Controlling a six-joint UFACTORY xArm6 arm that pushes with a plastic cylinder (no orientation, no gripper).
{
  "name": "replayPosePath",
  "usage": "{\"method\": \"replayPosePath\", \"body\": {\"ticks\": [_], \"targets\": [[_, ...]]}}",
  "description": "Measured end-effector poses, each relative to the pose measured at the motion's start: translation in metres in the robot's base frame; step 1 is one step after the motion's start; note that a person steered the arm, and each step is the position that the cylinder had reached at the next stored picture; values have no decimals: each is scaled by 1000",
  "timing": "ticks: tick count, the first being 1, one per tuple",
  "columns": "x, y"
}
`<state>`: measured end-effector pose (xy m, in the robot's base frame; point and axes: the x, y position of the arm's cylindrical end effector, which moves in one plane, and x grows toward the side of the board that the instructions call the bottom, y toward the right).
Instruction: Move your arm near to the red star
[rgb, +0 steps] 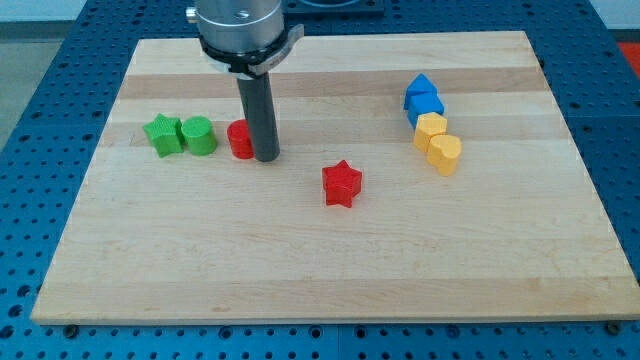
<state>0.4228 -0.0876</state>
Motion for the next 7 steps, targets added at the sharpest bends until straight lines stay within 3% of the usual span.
{"method": "replayPosePath", "body": {"ticks": [3, 5, 6, 7], "targets": [[0, -15], [66, -19], [103, 8], [108, 64]]}}
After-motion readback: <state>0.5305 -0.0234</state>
